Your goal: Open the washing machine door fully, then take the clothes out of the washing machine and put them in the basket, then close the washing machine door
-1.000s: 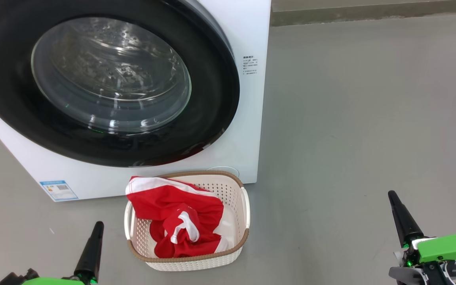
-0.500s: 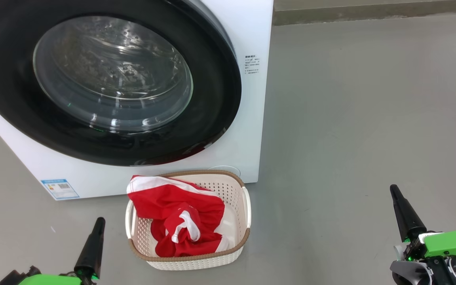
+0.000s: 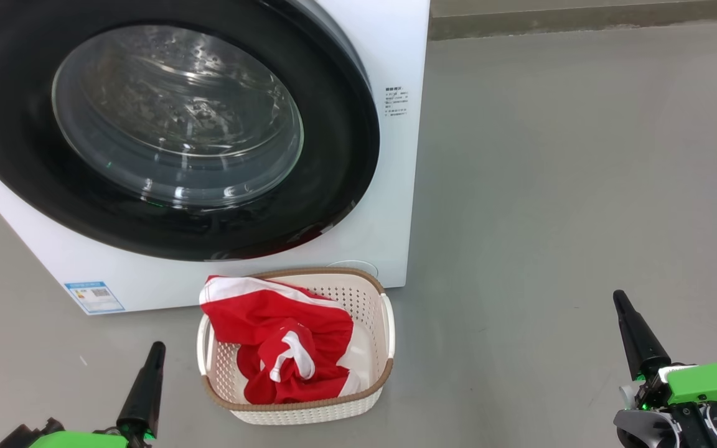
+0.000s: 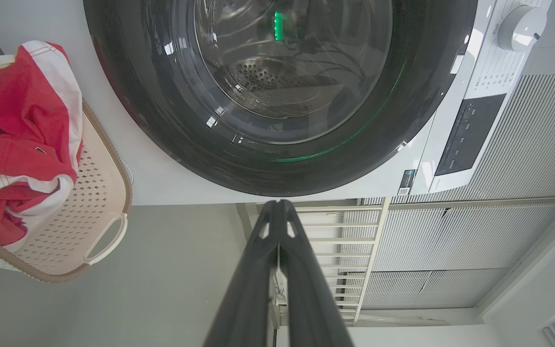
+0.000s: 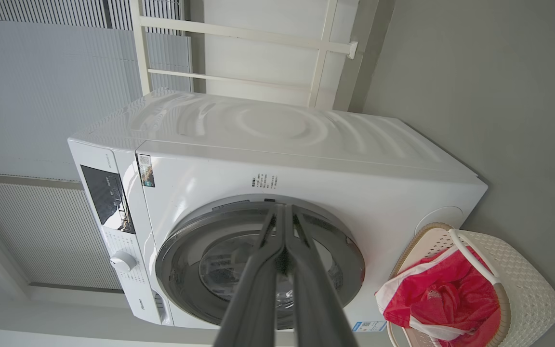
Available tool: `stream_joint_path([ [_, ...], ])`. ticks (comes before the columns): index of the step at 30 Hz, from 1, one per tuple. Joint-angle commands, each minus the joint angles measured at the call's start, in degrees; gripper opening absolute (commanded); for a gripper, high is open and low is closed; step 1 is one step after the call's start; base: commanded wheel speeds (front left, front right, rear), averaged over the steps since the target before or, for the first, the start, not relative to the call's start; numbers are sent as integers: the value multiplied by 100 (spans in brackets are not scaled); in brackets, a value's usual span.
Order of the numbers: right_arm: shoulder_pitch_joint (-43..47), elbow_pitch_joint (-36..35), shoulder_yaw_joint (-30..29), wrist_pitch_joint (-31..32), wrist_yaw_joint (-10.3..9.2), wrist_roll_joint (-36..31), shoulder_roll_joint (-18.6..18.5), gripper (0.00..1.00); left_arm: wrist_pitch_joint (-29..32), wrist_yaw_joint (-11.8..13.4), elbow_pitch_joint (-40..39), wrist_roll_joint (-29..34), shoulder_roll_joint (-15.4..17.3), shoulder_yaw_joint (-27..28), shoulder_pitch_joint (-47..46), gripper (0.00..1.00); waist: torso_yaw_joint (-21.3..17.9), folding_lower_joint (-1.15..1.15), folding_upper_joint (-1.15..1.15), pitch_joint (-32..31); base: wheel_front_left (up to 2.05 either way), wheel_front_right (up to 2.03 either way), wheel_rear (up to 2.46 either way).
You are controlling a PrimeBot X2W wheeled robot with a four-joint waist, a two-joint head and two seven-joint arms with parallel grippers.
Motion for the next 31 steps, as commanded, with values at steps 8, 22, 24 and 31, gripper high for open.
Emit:
stream_joint_path([
  [8,-243,-172,90,23,-3,9,-80,0,27,-44,-117,-40,62,187,-226,0,0,0,0,0,0,0,0],
  [22,-244,-171,84,28,-3,5,-76,0,27,-44,-118,-41,62,186,-226,0,0,0,0,0,0,0,0],
  [24,-244,-171,83,29,-3,4,-75,0,27,-44,-118,-41,62,186,-226,0,0,0,0,0,0,0,0],
  [31,-244,-171,81,30,-3,2,-74,0,27,-44,-118,-41,62,186,-226,0,0,0,0,0,0,0,0],
])
